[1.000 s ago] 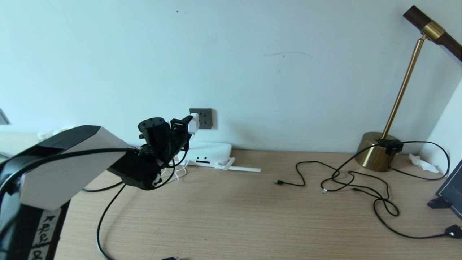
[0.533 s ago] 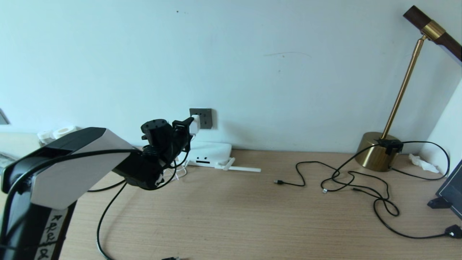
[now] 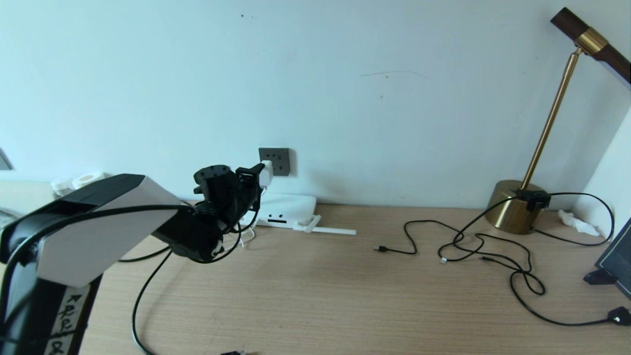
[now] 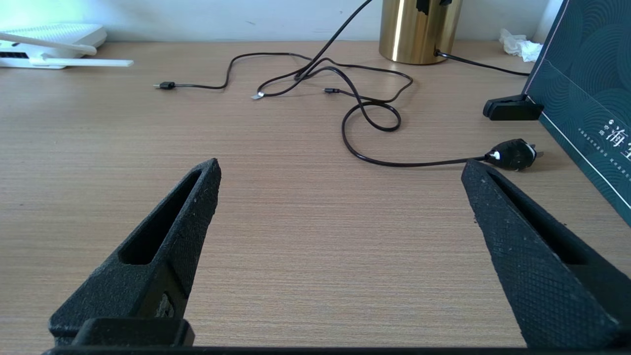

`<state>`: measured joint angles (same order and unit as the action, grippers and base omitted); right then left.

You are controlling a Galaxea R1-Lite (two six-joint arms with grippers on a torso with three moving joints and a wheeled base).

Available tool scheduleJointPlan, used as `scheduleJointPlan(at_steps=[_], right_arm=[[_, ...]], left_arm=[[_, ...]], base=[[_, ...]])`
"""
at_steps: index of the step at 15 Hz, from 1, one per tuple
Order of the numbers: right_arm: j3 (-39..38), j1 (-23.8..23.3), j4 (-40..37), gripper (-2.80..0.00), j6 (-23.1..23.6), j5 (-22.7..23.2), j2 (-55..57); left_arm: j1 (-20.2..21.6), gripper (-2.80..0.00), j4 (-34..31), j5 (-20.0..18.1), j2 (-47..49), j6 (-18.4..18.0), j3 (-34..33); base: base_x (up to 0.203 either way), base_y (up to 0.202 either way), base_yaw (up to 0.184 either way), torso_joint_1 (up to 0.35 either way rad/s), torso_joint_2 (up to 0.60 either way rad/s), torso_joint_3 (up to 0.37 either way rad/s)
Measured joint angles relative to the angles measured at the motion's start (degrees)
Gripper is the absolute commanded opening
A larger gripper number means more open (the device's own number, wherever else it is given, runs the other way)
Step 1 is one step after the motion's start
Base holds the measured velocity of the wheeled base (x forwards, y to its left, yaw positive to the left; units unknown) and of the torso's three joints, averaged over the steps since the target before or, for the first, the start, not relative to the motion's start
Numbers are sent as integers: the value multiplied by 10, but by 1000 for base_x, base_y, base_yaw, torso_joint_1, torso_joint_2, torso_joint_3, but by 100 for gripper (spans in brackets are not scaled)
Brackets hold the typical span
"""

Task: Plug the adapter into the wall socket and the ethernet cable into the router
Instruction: Hand it to the other hand

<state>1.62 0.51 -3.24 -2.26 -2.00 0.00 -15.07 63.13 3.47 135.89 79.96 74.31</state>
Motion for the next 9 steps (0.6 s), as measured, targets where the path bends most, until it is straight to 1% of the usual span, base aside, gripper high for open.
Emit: scheduleJointPlan(at_steps=[3,9], right_arm=[[0,0,0,0,0,0,0],[0,0,0,0,0,0,0]], left_arm=[[-1,-280,-13,2,-7,-1,0],[-6,-280,-14,2,-11,0,0]], base=[[0,0,0,0,0,0],[0,0,0,0,0,0]])
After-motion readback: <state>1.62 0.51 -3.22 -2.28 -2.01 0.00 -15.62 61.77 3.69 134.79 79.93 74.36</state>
